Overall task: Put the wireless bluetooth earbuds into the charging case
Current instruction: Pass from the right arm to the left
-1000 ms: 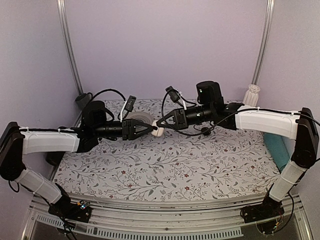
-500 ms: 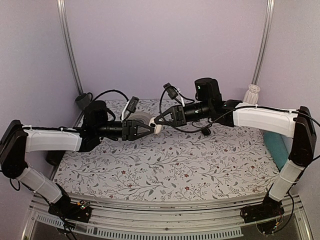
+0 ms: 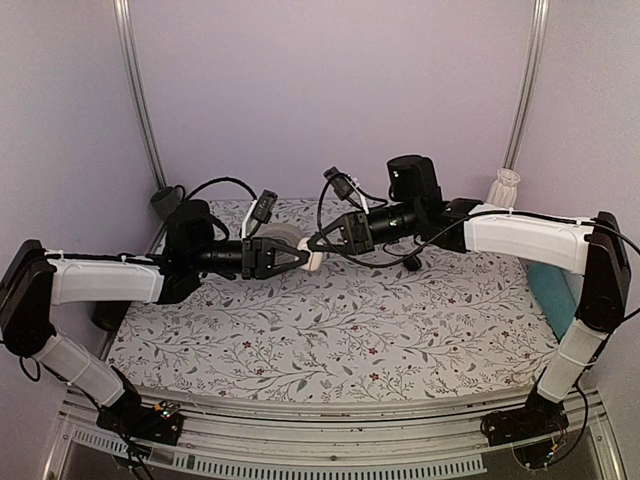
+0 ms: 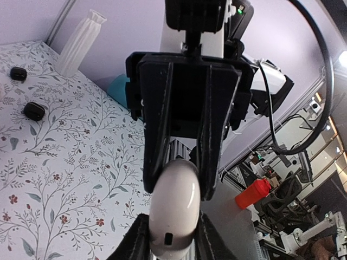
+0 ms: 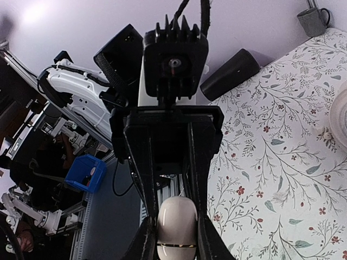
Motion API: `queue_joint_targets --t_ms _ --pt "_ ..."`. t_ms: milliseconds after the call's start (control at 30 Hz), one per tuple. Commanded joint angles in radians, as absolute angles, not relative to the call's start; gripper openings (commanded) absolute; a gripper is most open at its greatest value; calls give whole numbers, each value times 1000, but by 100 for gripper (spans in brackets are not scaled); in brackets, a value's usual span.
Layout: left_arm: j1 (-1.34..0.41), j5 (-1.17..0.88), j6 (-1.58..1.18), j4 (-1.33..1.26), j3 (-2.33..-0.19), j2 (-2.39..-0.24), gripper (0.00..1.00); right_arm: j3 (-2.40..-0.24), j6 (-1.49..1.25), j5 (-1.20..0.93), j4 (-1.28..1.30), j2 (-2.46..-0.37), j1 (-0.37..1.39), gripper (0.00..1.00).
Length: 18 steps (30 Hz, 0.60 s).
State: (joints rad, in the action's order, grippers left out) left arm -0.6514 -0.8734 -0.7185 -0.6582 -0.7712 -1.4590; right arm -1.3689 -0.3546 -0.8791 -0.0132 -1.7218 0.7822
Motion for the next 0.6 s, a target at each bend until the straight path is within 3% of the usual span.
queue_joint_targets --t_ms 0,67,167,267,567 --pt "-644 -906 -730 -710 -779 -1456 22 -1403 -339 -895 -8 -1740 781 4" --pt "-646 -908 -734 -715 -779 -1461 12 -1408 -342 -890 -6 -1743 782 6" --pt "-647 -906 -741 -735 -772 -1461 0 -1407 -348 -859 -10 -1741 784 20" --pt "-647 -888 -765 -775 -751 -1459 0 -1394 -351 -811 -19 -1729 785 42" --pt "-639 -789 -858 -913 -678 -1451 0 -1262 -442 -657 -161 -1644 784 75"
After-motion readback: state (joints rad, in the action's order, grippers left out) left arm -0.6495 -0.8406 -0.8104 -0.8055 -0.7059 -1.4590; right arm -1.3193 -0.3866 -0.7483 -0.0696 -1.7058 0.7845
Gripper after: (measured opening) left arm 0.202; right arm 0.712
